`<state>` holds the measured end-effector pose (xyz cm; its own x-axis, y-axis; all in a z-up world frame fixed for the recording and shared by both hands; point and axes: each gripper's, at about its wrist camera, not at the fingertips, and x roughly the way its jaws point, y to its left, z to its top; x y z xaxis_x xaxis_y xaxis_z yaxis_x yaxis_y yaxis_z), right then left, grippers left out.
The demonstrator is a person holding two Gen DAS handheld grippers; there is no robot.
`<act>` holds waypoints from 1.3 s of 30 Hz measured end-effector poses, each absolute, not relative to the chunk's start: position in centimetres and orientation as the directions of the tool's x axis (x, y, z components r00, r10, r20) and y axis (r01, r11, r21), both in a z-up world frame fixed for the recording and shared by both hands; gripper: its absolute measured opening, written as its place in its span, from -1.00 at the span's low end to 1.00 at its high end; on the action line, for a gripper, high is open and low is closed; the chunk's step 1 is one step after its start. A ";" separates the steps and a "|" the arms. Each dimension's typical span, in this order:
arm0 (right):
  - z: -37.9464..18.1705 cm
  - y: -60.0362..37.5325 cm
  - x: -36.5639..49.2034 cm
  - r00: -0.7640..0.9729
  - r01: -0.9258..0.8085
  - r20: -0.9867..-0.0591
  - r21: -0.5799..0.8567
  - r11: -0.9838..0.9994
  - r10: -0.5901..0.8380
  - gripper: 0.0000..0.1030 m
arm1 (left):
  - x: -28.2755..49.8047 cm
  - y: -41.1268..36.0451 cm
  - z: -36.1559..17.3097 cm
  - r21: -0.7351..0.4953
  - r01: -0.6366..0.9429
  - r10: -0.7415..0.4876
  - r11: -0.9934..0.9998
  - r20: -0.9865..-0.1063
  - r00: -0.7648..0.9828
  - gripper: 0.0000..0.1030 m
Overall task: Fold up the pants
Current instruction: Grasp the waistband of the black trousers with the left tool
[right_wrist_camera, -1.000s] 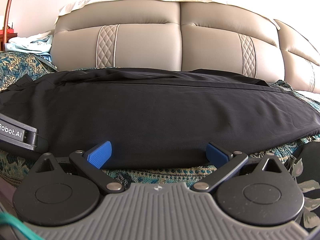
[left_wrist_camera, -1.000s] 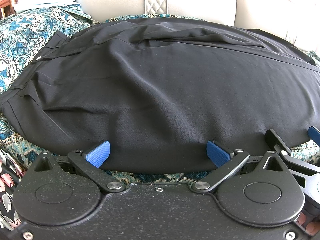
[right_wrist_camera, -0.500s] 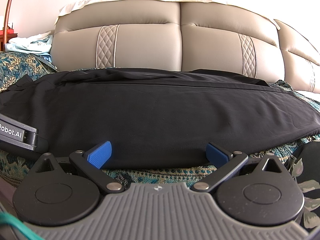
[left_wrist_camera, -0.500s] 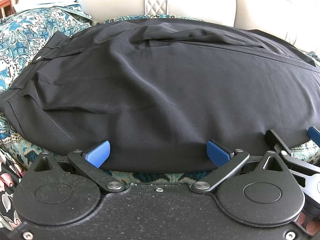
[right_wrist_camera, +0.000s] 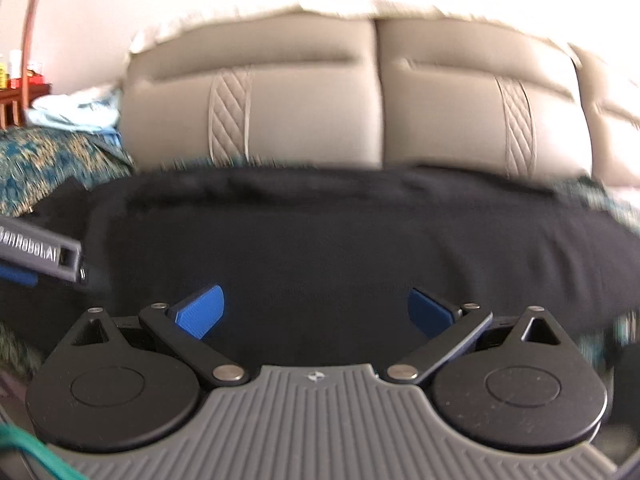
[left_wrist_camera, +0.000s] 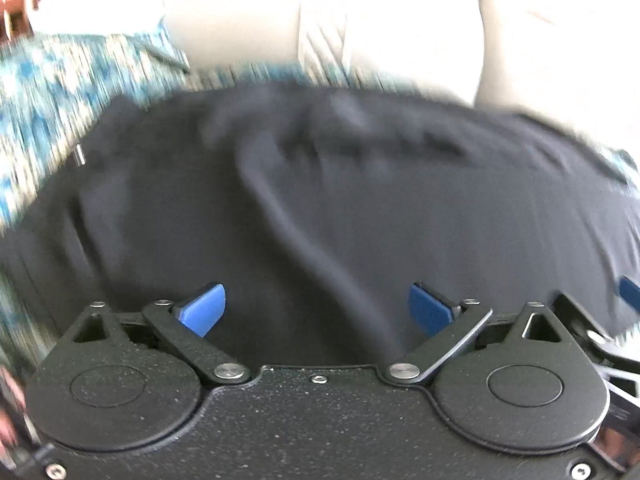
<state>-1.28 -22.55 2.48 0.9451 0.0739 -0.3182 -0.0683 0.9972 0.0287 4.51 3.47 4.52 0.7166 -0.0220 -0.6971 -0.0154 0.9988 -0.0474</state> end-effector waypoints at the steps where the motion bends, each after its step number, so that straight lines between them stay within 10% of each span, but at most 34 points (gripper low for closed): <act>1: 3.5 -22.5 -0.3 0.951 -0.082 -0.299 0.000 0.997 0.079 1.00 | 5.8 4.3 5.4 -0.033 -0.030 0.000 0.999 -0.675 0.738 0.99; 6: 7.7 -23.1 5.5 0.961 -0.113 -0.254 -0.006 0.994 0.108 1.00 | 15.0 9.5 9.1 -0.035 -0.145 0.094 0.989 -0.607 0.789 0.99; 25: 9.3 -21.7 16.8 0.944 -0.113 -0.306 0.050 0.992 0.123 1.00 | 39.7 20.9 0.7 -0.088 -0.703 0.311 0.705 -0.853 0.419 0.98; 27: 9.1 -21.7 16.7 0.942 -0.113 -0.313 0.042 0.993 0.121 1.00 | 39.6 20.5 0.5 -0.059 -0.710 0.355 0.702 -0.835 0.421 0.70; 29: 9.1 -21.7 16.7 0.938 -0.118 -0.323 0.047 0.992 0.127 1.00 | 38.6 19.8 1.0 -0.081 -0.693 0.373 0.716 -0.795 0.478 -0.57; 30: 9.1 -21.7 16.6 0.936 -0.121 -0.326 0.050 0.991 0.131 1.00 | 38.3 19.7 1.2 -0.099 -0.678 0.354 0.728 -0.792 0.497 -0.75; 39: 9.3 -21.5 16.1 0.933 -0.125 -0.331 0.071 0.990 0.141 1.00 | 34.2 18.6 4.7 -0.159 -0.576 0.293 0.802 -0.735 0.612 -0.93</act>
